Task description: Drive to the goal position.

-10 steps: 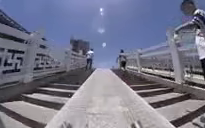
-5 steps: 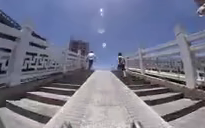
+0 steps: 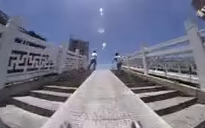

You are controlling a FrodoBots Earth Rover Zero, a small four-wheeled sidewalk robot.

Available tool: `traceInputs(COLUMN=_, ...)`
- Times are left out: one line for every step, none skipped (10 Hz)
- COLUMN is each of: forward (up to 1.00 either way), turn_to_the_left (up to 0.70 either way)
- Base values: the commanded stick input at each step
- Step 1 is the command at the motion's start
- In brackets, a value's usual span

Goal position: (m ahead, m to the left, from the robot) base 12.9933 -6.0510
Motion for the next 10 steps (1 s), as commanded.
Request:
traceInputs(forward=0.7, turn_to_the_left=0.0)
traceInputs(forward=0.7, turn_to_the_left=0.0)
traceInputs(forward=0.7, turn_to_the_left=0.0)
traceInputs(forward=0.7, turn_to_the_left=0.0)
traceInputs(forward=0.7, turn_to_the_left=0.0)
traceInputs(forward=0.7, turn_to_the_left=0.0)
traceInputs(forward=0.7, turn_to_the_left=0.0)
traceInputs(forward=0.7, turn_to_the_left=0.0)
traceInputs(forward=0.7, turn_to_the_left=0.0)
traceInputs(forward=0.7, turn_to_the_left=0.0)
